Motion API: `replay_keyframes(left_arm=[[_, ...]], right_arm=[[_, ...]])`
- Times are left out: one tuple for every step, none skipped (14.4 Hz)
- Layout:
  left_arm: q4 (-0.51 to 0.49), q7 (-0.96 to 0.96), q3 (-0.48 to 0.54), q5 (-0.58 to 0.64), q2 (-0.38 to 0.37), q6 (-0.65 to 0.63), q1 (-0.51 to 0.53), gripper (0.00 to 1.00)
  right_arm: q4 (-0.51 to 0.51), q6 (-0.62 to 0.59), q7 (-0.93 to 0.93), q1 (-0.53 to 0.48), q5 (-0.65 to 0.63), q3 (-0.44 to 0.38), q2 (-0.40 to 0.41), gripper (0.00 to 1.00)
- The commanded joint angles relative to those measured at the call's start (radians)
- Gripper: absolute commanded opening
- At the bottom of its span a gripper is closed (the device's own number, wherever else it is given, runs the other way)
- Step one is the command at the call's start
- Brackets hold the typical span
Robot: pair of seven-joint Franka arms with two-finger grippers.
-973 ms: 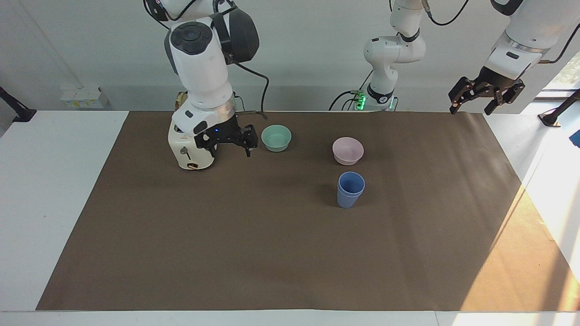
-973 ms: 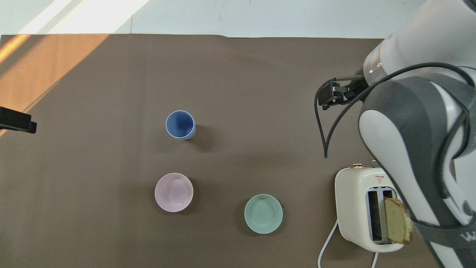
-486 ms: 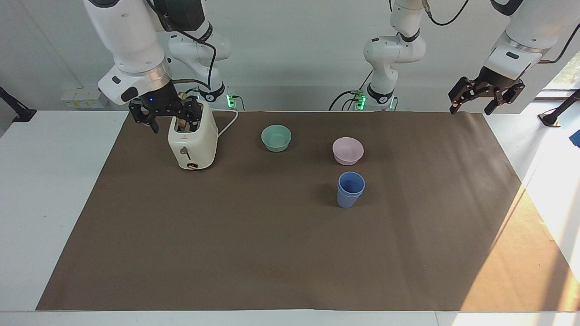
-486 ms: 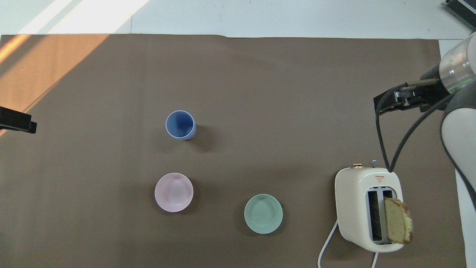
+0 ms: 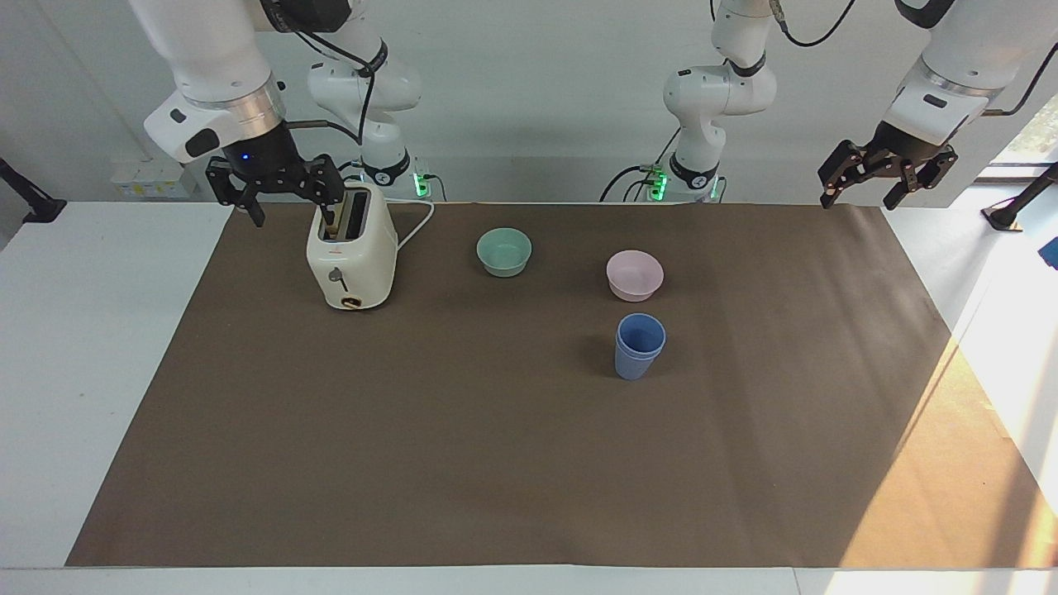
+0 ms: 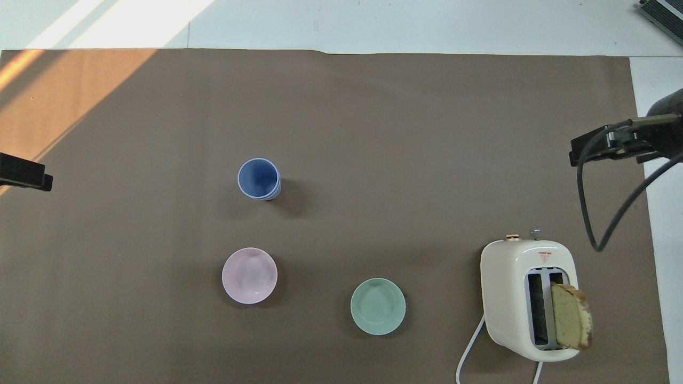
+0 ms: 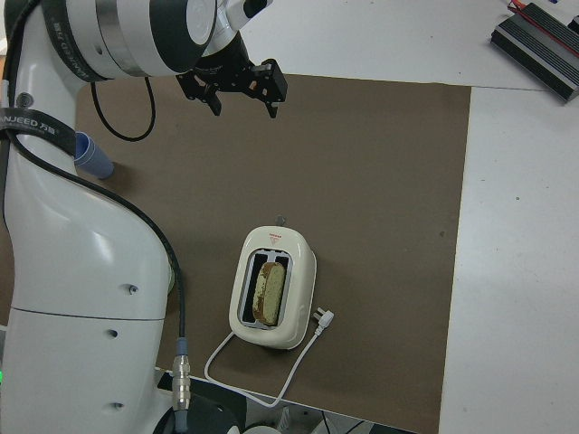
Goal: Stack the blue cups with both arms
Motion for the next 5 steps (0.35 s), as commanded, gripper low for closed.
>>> replay_keyframes(left_arm=[[-0.015,0.013,-0.009,0.011,-0.011,0.001,0.015,1.00],[-0.015,0.013,-0.009,0.011,-0.010,0.003,0.015,1.00],[-0.015,0.013,-0.009,0.010,-0.010,0.003,0.015,1.00],[-0.015,0.013,-0.009,0.011,-0.010,0.003,0.015,1.00],[-0.015,0.013,-0.009,0.010,-0.010,0.003,0.015,1.00]], right_arm=[[-0.023,0.004,-0.027,-0.023,0.003,0.007,-0.016,1.00],[-0.023,0.007,-0.027,-0.025,0.003,0.007,-0.014,1.00],[-0.023,0.007,-0.026,-0.025,0.003,0.007,-0.014,1.00],[-0.023,0.007,-0.024,-0.025,0.003,0.007,-0.014,1.00],[-0.023,0.007,-0.024,-0.024,0.003,0.007,-0.014,1.00]])
